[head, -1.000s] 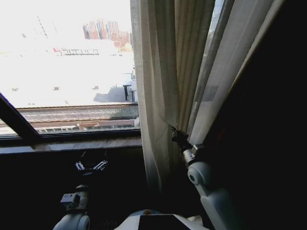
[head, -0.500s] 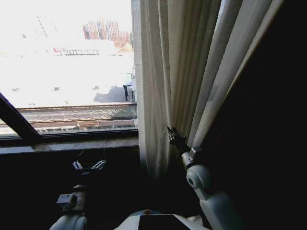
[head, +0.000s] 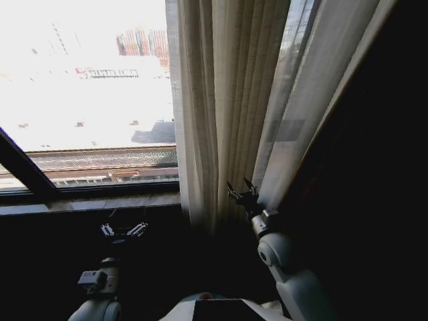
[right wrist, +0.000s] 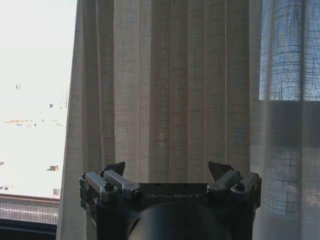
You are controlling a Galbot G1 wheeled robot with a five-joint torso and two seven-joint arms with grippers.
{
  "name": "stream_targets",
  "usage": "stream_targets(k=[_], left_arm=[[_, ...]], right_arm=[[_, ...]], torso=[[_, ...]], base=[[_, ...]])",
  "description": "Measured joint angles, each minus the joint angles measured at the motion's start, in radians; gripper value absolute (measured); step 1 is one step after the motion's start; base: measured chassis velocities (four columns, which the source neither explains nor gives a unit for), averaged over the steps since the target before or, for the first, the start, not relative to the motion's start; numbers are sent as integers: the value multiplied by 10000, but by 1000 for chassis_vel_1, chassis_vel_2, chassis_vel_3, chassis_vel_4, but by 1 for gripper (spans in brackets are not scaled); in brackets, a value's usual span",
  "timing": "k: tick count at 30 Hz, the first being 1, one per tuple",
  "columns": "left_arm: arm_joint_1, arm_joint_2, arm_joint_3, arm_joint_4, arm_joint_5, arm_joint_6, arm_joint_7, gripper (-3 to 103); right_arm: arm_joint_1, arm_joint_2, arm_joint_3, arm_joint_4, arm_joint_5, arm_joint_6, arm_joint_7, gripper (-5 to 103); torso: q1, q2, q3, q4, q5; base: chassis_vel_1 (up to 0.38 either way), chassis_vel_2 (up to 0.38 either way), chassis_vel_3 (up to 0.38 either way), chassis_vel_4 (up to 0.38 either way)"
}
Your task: Open the curtains by pulling them apart, changing their state from closed to fully open.
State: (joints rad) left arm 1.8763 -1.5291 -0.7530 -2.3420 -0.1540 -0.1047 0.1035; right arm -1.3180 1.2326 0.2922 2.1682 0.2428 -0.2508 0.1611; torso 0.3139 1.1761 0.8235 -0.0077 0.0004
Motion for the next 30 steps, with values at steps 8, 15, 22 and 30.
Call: stream_targets(k=[8,15,22,30], left_arm=[[-23,-27,75,43,51,-7,24,100],[-27,-76,126,95,102,-7,39,100],[-9,-111,78,136,133,-8,42,100],[16,-155,76,208,222,-8,43,100]], right_arm=[[-62,78,-52,-3,-11,9,2,100],[8,29,-88,-135,-26,23,2,100],[152,82,-172,-474,-118,154,-132,100],[212,216,-228,-794,-324,484,-265,100]], torso=[[0,0,0,1,-4],[0,0,0,0,-3],[0,0,0,1,0],[-1,2,-2,4,-3]], base=[[214,220,-208,-219],[289,296,-303,-291],[354,330,-355,-330],[114,110,-126,-119]])
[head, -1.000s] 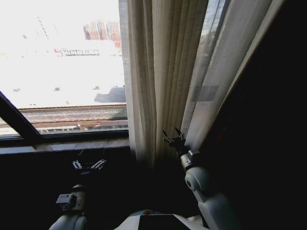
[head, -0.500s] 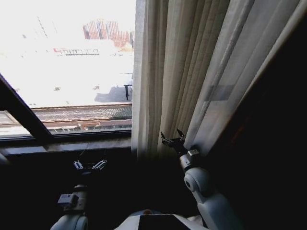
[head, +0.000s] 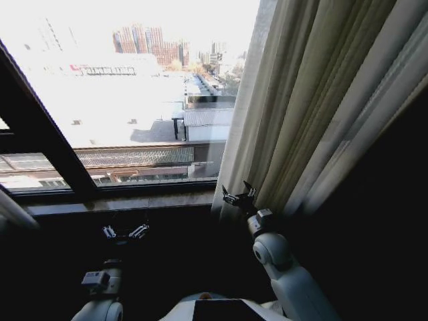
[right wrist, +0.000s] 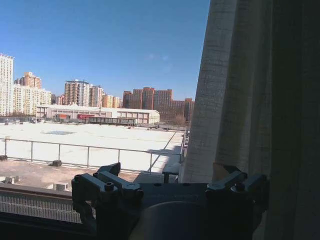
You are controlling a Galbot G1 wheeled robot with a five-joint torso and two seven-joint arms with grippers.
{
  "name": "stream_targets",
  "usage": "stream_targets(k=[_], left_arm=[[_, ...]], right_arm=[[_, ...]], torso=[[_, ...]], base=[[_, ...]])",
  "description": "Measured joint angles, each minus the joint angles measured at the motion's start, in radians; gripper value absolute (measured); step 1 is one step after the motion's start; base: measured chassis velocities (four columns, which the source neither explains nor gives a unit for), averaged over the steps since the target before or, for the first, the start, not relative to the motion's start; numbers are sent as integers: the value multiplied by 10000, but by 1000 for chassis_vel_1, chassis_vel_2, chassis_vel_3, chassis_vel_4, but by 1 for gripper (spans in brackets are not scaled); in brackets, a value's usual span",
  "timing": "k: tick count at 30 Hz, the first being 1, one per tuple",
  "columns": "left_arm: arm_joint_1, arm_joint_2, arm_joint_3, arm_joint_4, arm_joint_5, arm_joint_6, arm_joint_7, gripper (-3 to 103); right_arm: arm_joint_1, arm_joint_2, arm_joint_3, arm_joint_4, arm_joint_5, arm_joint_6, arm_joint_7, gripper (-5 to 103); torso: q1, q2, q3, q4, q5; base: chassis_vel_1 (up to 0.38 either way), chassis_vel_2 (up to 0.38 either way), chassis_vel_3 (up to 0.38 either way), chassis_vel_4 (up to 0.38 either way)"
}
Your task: Open the curtains by pulling them apart, changing their state from closed to fully open.
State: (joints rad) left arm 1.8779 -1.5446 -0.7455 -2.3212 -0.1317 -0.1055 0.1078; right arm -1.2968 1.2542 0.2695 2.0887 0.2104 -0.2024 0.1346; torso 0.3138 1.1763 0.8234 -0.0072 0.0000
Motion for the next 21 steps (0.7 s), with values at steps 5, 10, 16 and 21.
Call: stream_targets(k=[5,10,16,21], left_arm=[[-8,-13,46,-18,31,0,21,100],[57,-41,60,-25,41,-43,52,100],[77,-39,51,37,39,-97,64,100],[65,-39,70,46,37,-98,78,100]], right_arm=[[51,-12,120,-76,17,121,-76,100],[111,-38,139,-102,40,162,-72,100],[130,-37,136,-114,55,135,-59,100],[180,-62,146,-187,66,118,-32,100]], torso=[[1,-3,3,-7,11],[3,-4,3,-4,5],[2,-2,1,-3,-2],[1,-2,1,-4,2]], base=[[-22,-16,14,19],[-60,-24,61,15],[-2,19,-1,-19],[-10,30,16,-29]])
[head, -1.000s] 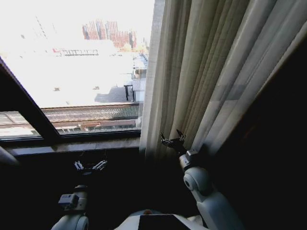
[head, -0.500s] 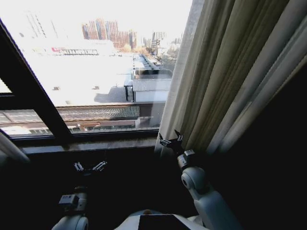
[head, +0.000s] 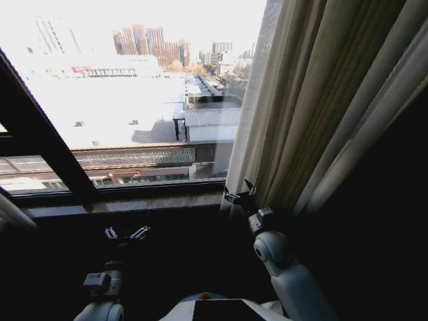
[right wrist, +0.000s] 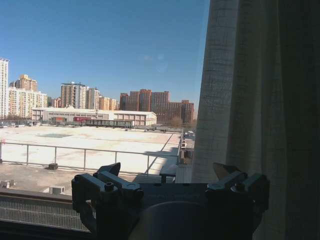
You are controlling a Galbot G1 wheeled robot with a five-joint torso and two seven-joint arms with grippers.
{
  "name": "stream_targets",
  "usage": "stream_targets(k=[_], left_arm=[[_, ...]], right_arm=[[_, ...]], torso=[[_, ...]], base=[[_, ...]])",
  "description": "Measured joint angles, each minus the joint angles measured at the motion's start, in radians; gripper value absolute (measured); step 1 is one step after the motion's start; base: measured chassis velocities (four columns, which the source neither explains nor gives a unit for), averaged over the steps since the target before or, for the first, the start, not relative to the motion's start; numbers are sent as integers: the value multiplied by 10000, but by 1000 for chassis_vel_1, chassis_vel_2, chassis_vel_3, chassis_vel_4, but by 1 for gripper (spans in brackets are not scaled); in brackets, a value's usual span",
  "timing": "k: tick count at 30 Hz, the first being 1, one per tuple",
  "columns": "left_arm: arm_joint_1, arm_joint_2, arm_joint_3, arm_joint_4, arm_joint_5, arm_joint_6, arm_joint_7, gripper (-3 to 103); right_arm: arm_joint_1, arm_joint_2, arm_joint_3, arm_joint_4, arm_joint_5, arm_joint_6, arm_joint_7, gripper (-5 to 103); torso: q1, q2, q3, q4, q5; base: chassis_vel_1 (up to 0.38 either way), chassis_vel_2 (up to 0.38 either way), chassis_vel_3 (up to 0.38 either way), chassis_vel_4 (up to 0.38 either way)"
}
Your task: Open the curtains by pulling them apart, changing their state from closed to fully open.
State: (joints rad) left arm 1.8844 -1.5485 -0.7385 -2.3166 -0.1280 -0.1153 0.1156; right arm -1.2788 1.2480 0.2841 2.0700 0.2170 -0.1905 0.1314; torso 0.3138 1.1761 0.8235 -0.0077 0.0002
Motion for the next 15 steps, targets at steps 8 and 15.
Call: stream_targets(k=[8,15], left_arm=[[-6,0,15,39,0,3,13,100],[9,-20,65,30,36,36,13,100]], right_arm=[[211,-83,16,-222,155,-37,90,100],[366,-278,199,-322,281,-293,317,100]], torso=[[1,-1,1,0,1],[3,-1,1,0,-1]], base=[[-83,67,82,-62],[-41,56,47,-47]])
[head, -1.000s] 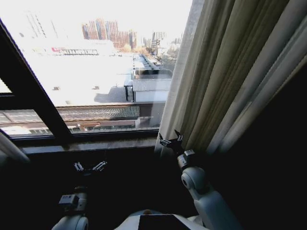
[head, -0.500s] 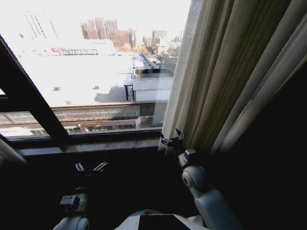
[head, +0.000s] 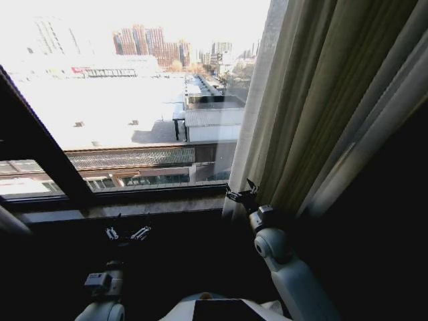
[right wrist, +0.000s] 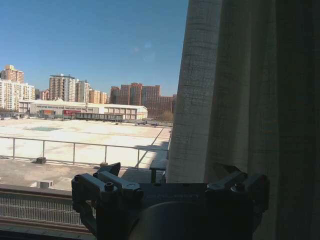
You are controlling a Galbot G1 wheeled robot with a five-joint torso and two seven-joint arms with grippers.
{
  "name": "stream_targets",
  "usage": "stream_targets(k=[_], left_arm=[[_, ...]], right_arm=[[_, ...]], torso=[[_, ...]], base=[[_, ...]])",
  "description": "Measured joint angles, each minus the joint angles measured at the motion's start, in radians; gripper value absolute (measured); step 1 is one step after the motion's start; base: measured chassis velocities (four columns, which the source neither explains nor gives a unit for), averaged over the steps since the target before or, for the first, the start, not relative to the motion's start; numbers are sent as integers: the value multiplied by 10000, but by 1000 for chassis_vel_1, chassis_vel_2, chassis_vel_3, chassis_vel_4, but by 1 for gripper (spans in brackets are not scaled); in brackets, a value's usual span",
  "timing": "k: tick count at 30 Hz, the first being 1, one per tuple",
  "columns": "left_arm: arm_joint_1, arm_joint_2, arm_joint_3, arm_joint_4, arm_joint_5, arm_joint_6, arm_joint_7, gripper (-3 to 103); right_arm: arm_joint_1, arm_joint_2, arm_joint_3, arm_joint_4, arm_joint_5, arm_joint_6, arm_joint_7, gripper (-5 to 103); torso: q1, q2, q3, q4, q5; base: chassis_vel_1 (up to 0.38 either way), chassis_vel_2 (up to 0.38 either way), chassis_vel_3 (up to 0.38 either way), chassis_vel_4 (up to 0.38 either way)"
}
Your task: Open the curtains by pulling them apart, changing their state from closed to fully open.
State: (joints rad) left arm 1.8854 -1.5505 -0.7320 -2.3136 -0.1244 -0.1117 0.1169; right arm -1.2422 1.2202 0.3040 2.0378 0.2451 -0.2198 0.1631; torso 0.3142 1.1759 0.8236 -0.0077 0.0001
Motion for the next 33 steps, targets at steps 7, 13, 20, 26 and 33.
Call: stream_targets(k=[7,13,20,26,33], left_arm=[[-29,-3,27,-87,23,12,9,100],[6,28,-11,-104,17,12,75,100],[-39,24,99,-109,87,15,117,100],[-41,55,-59,-164,45,23,117,100],[-54,37,-58,-171,45,27,116,100]], right_arm=[[669,69,109,-722,56,-150,540,100],[1363,16,211,-1472,193,-259,744,100],[2577,128,-59,-2379,424,-484,1017,100],[3215,142,-197,-2956,530,-494,1042,100],[3613,279,-306,-3465,602,-426,983,96]], torso=[[-3,1,-1,1,2],[-2,0,0,0,2],[-3,1,0,2,0],[-2,0,0,1,1],[-2,1,0,2,1]], base=[[0,0,0,0],[0,0,0,0],[0,0,0,0],[0,0,0,0],[0,0,0,0]])
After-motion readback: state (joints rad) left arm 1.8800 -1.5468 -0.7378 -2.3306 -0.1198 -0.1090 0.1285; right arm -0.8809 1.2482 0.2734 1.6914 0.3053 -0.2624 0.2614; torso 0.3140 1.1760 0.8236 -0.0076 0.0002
